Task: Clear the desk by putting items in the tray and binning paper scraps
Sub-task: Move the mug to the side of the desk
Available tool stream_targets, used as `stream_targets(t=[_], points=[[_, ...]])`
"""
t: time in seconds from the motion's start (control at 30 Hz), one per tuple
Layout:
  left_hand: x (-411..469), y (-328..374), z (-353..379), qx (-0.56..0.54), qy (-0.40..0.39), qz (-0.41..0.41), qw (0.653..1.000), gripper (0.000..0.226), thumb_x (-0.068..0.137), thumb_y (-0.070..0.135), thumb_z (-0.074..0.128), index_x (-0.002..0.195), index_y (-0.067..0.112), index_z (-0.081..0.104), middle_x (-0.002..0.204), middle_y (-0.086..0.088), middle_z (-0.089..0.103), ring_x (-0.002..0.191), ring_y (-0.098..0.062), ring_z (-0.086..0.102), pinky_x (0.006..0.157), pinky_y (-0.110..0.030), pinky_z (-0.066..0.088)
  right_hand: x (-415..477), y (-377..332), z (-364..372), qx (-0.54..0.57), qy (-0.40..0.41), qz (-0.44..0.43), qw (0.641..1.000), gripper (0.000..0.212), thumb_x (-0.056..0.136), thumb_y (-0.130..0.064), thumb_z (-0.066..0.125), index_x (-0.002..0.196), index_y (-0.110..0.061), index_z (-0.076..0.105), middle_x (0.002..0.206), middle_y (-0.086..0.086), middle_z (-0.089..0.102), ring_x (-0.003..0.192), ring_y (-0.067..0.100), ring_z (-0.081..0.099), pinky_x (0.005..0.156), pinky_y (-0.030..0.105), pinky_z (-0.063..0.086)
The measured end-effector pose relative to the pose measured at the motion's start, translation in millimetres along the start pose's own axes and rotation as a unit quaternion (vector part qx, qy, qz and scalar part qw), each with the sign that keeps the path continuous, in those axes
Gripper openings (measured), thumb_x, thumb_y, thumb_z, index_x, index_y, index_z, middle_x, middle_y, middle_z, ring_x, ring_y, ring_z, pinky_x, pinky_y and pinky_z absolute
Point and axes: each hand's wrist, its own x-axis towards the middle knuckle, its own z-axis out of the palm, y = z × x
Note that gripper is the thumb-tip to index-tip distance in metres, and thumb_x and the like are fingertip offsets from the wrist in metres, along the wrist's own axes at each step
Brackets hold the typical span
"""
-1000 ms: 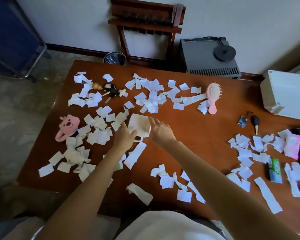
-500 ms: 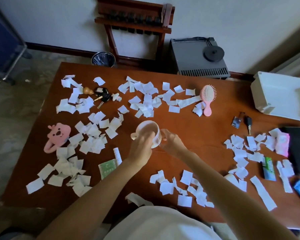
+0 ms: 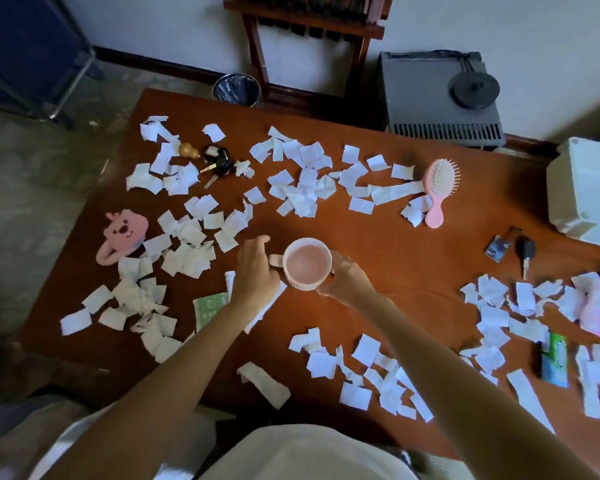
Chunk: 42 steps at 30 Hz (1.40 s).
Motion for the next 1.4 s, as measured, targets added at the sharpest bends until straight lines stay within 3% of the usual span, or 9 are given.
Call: stream_targets(t=[0.17, 0.43, 0.57, 0.7, 0.77, 0.97, 1.07, 1.33, 1.4], points=[[14, 7, 6, -0.069, -0.112, -0.093, 0.987, 0.027, 0.091, 0.004, 0.052, 0.119, 0.003, 0.054, 0.119, -0.013, 0.064, 0.107, -0.03, 0.061, 0.083, -0.033, 0.049, 9, 1, 2, 0.007, -0.025, 0.016, 1.0, 0.081, 0.072, -0.025, 0.079, 0.138, -0.013, 0.034, 0.132, 0.006, 0.052, 0.124, 0.024, 0.049, 0.103, 0.039, 0.046], [11, 2, -20, -0.223, -0.031, -0.105, 0.969, 0.023, 0.094, 0.002, 0.037, 0.098, 0.007, 0.059, 0.101, -0.014, 0.063, 0.099, -0.033, 0.062, 0.084, -0.05, 0.055, 3, -26, 4, 0.144, 0.016, 0.001, 0.989, 0.08, 0.069, -0.016, 0.082, 0.136, -0.016, 0.039, 0.125, 0.003, 0.055, 0.118, 0.02, 0.053, 0.091, 0.029, 0.051], [18, -24, -63, -0.247, 0.059, -0.102, 0.962, 0.022, 0.096, 0.005, 0.041, 0.111, 0.009, 0.056, 0.101, 0.002, 0.053, 0.097, -0.018, 0.052, 0.085, -0.044, 0.056, 22, -87, 12, 0.169, 0.036, -0.029, 0.984, 0.081, 0.067, -0.006, 0.081, 0.136, -0.011, 0.039, 0.127, 0.008, 0.056, 0.119, 0.022, 0.053, 0.091, 0.027, 0.049], [34, -75, -124, -0.273, 0.12, -0.094, 0.95, 0.024, 0.092, -0.002, 0.041, 0.108, 0.005, 0.057, 0.097, 0.0, 0.054, 0.092, -0.016, 0.05, 0.07, -0.032, 0.051, 51, -167, 37, 0.16, 0.053, -0.058, 0.984, 0.077, 0.07, -0.005, 0.079, 0.136, -0.008, 0.039, 0.129, 0.011, 0.056, 0.119, 0.023, 0.053, 0.085, 0.017, 0.042], [47, -109, -158, -0.275, 0.129, -0.109, 0.947, 0.025, 0.09, -0.002, 0.041, 0.107, 0.006, 0.058, 0.096, -0.002, 0.055, 0.091, -0.019, 0.05, 0.073, -0.036, 0.05, 66, -211, 56, 0.157, 0.051, -0.06, 0.984, 0.075, 0.072, -0.006, 0.077, 0.136, -0.008, 0.038, 0.131, 0.011, 0.055, 0.121, 0.024, 0.053, 0.085, 0.016, 0.039], [83, -192, -233, -0.294, 0.134, -0.134, 0.937, 0.022, 0.091, -0.001, 0.039, 0.099, 0.011, 0.055, 0.096, -0.005, 0.059, 0.094, -0.026, 0.056, 0.085, -0.044, 0.051, 106, -317, 102, 0.127, 0.077, -0.07, 0.986, 0.064, 0.075, -0.016, 0.075, 0.131, -0.007, 0.047, 0.124, 0.011, 0.061, 0.114, 0.026, 0.057, 0.086, 0.021, 0.041], [102, -217, -256, -0.318, 0.123, -0.156, 0.927, 0.022, 0.094, 0.0, 0.036, 0.106, 0.008, 0.054, 0.1, -0.004, 0.055, 0.096, -0.02, 0.053, 0.087, -0.045, 0.051, 135, -346, 120, 0.076, 0.097, -0.069, 0.99, 0.061, 0.068, -0.022, 0.078, 0.123, -0.007, 0.054, 0.114, 0.01, 0.065, 0.111, 0.031, 0.058, 0.096, 0.039, 0.047], [148, -246, -253, -0.363, 0.064, -0.229, 0.901, 0.032, 0.096, -0.002, 0.036, 0.08, 0.022, 0.048, 0.077, 0.007, 0.05, 0.067, -0.005, 0.047, 0.059, -0.023, 0.046, 185, -354, 133, 0.026, 0.061, 0.005, 0.998, 0.066, 0.068, -0.03, 0.079, 0.125, -0.013, 0.051, 0.123, 0.006, 0.059, 0.121, 0.026, 0.048, 0.101, 0.042, 0.041], [153, -247, -247, -0.366, 0.047, -0.24, 0.898, 0.024, 0.097, 0.0, 0.035, 0.088, 0.018, 0.048, 0.078, 0.009, 0.049, 0.069, -0.004, 0.047, 0.059, -0.022, 0.046, 188, -349, 136, 0.024, 0.052, 0.02, 0.998, 0.068, 0.068, -0.03, 0.079, 0.128, -0.015, 0.049, 0.125, 0.004, 0.058, 0.122, 0.025, 0.047, 0.103, 0.043, 0.041]])
